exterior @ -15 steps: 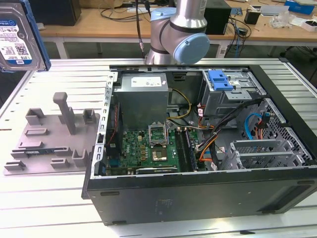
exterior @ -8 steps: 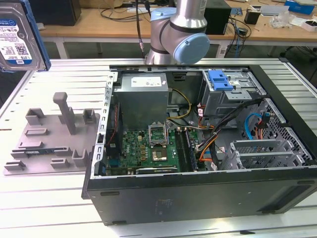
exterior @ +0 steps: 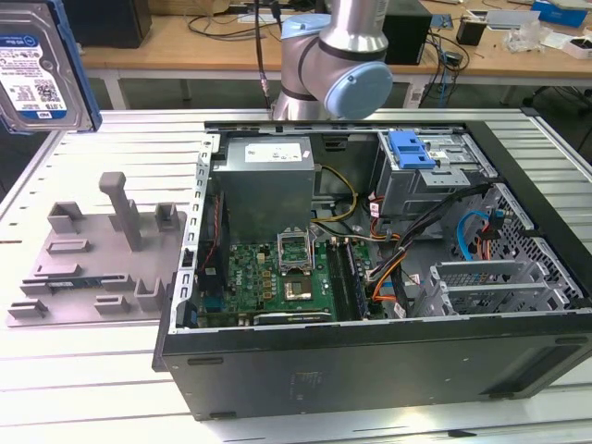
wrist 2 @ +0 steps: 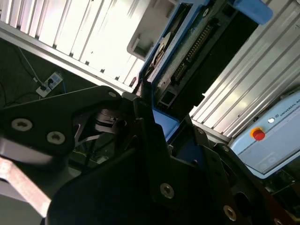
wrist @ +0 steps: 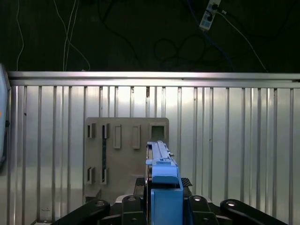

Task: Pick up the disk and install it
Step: 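Pick up the disk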

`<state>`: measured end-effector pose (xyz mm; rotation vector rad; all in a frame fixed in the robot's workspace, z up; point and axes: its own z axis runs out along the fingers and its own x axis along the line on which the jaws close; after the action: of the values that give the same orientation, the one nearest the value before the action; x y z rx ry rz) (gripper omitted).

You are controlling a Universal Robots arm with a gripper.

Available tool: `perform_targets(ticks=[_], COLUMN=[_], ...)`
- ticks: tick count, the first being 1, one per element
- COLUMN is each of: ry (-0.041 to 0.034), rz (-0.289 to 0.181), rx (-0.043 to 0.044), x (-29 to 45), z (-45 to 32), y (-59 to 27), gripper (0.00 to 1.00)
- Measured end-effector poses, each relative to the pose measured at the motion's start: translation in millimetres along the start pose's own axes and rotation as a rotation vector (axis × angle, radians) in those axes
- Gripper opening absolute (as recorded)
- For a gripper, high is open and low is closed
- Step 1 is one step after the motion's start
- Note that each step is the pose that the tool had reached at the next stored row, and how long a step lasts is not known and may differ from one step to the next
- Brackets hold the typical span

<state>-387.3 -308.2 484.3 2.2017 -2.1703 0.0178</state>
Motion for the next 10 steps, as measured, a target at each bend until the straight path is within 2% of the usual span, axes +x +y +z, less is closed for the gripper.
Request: perform_targets(ticks=[3,4,10], ry=[-0.0001,0.0,-0.0023], rz=[0.0,0.0,0.0], rx=[0.0001,0.0,0.0002], x=[3.2,5.8,12.2], z=[-0.1,-0.3,-1.2], y=[-7.2,-13.5,-36.3], gripper=[0.37,0.37,0.37])
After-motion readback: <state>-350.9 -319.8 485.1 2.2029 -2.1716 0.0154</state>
